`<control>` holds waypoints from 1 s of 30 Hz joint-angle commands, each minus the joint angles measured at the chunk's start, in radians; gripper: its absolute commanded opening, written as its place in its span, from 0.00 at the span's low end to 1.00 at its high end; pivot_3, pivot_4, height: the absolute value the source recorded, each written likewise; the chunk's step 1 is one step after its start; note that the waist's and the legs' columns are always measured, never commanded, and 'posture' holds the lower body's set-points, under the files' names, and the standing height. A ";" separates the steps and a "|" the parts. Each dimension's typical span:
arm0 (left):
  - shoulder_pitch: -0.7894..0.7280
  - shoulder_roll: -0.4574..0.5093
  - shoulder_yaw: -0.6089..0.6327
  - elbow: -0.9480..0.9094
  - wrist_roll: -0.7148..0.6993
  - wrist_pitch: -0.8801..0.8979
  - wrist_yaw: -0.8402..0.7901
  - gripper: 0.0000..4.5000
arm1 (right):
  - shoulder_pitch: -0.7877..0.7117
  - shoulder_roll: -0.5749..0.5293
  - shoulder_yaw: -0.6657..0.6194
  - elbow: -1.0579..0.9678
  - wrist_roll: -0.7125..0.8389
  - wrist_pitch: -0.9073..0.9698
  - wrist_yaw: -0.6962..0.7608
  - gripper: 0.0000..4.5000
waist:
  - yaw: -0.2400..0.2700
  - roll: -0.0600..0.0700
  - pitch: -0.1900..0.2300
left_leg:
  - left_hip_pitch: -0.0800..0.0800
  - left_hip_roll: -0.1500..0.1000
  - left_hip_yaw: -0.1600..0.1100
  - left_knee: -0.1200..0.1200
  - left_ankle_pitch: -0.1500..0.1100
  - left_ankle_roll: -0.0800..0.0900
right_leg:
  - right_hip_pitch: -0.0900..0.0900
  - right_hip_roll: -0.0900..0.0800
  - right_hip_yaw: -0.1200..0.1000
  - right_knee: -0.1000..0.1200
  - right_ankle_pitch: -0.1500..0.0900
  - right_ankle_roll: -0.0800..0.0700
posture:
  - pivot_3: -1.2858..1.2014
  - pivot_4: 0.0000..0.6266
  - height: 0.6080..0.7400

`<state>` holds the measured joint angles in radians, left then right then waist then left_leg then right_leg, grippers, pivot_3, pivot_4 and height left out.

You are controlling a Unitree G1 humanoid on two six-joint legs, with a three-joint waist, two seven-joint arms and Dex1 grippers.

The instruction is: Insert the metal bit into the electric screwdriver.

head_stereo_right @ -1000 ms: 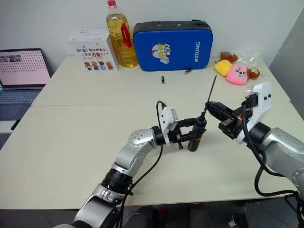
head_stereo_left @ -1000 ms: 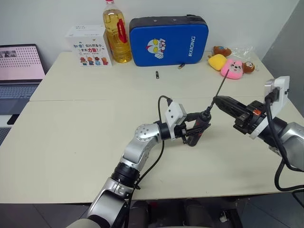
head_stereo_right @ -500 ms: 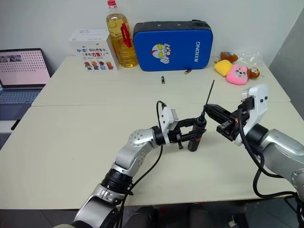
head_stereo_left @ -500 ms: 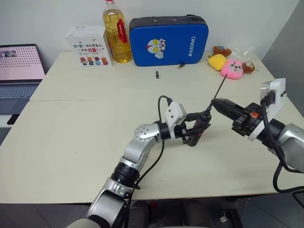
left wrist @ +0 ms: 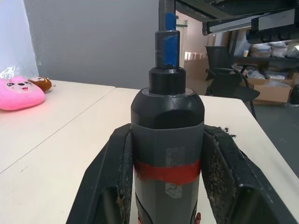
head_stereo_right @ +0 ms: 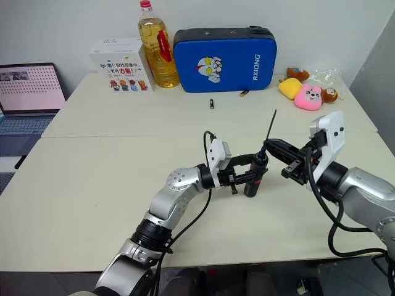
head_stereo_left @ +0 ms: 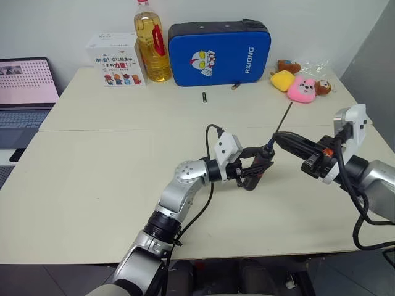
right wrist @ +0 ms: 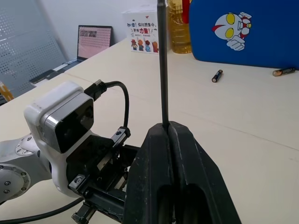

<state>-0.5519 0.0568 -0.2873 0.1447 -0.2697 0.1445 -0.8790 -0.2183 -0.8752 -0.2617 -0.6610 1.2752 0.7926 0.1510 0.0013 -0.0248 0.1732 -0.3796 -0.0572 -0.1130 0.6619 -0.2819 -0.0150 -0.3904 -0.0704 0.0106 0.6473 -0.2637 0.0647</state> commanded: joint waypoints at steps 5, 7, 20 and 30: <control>-0.002 0.001 0.003 -0.040 -0.012 0.001 -0.005 0.38 | -0.017 0.013 -0.018 0.034 0.002 0.008 0.026 0.05 | 0.000 0.000 0.000 | 0.000 0.000 0.000 0.000 0.000 0.000 | 0.000 0.000 0.000 0.000 0.000 0.000 | 0.52 0.24 1.00; -0.003 0.002 0.003 -0.038 -0.012 0.000 -0.007 0.38 | -0.022 0.016 -0.027 0.040 0.015 0.009 0.023 0.10 | 0.000 0.000 0.000 | 0.000 0.000 0.000 0.000 0.000 0.000 | 0.000 0.000 0.000 0.000 0.000 0.000 | 0.52 0.24 1.00; -0.045 0.049 0.026 -0.011 -0.008 0.001 -0.028 0.38 | -0.025 -0.078 -0.195 0.036 0.337 0.040 -0.052 0.76 | -0.001 0.000 0.000 | 0.000 0.000 0.000 0.000 0.000 0.000 | 0.000 0.000 0.000 0.000 0.000 0.000 | 0.52 0.24 1.00; -0.210 0.245 0.149 0.028 -0.079 0.144 -0.091 0.38 | 0.079 -0.162 -0.188 0.037 0.195 0.070 0.134 1.00 | -0.010 0.000 0.000 | 0.001 0.001 0.002 0.001 0.000 0.001 | 0.000 0.001 0.001 0.002 0.001 0.001 | 0.52 0.24 1.00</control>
<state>-0.7075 0.2788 -0.2000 0.1983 -0.3083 0.2628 -0.9545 -0.1312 -1.0341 -0.4610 -0.6145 1.5170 0.8829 0.2521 -0.0087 -0.0243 0.1734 -0.3783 -0.0559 -0.1109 0.6625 -0.2824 -0.0141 -0.3906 -0.0690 0.0114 0.6495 -0.2630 0.0654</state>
